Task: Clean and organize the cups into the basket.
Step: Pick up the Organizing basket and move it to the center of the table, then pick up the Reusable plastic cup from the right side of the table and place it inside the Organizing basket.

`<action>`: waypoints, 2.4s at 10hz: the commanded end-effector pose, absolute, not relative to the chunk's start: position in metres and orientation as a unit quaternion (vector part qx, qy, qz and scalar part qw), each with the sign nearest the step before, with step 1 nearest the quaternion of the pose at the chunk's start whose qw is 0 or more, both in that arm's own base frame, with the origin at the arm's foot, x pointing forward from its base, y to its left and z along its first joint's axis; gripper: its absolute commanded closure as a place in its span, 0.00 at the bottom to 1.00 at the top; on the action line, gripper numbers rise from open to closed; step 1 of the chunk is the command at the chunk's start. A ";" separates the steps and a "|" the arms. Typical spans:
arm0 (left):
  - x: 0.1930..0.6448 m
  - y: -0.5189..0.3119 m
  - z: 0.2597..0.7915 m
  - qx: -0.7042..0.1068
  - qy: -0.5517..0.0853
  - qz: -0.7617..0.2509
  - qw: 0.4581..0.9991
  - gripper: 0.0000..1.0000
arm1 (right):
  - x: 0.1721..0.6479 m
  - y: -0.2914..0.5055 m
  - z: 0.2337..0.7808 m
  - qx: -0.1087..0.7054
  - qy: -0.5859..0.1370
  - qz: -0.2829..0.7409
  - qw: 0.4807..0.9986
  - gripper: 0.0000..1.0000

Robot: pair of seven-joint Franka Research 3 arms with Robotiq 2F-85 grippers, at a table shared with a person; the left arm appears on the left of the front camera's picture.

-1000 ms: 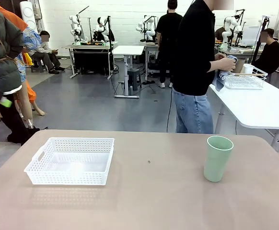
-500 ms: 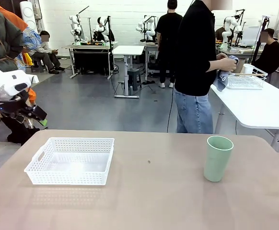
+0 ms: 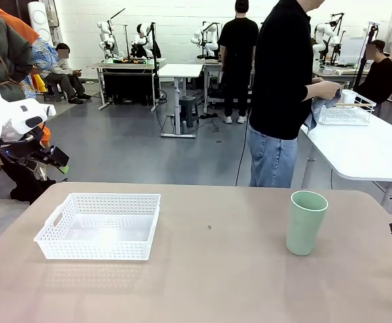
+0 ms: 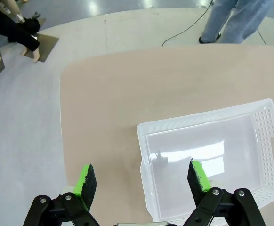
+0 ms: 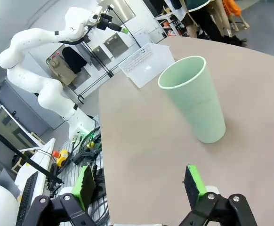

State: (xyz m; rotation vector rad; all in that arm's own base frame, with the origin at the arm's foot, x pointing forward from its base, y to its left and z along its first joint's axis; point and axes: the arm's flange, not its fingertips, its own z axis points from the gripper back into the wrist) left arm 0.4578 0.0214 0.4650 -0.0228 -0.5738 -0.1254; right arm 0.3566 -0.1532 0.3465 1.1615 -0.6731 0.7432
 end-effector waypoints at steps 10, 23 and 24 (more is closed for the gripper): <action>0.490 0.012 0.439 0.000 -0.059 -0.039 0.997 0.00 | 0.389 -0.132 0.320 0.516 -0.302 0.409 0.689 0.00; 0.504 0.010 0.404 -0.015 -0.004 -0.046 0.999 0.00 | 0.448 -0.069 0.260 0.471 -0.332 0.476 0.665 0.00; 0.504 0.010 0.404 -0.015 -0.004 -0.046 0.999 0.00 | 0.449 -0.067 0.259 0.441 -0.338 0.485 0.676 0.00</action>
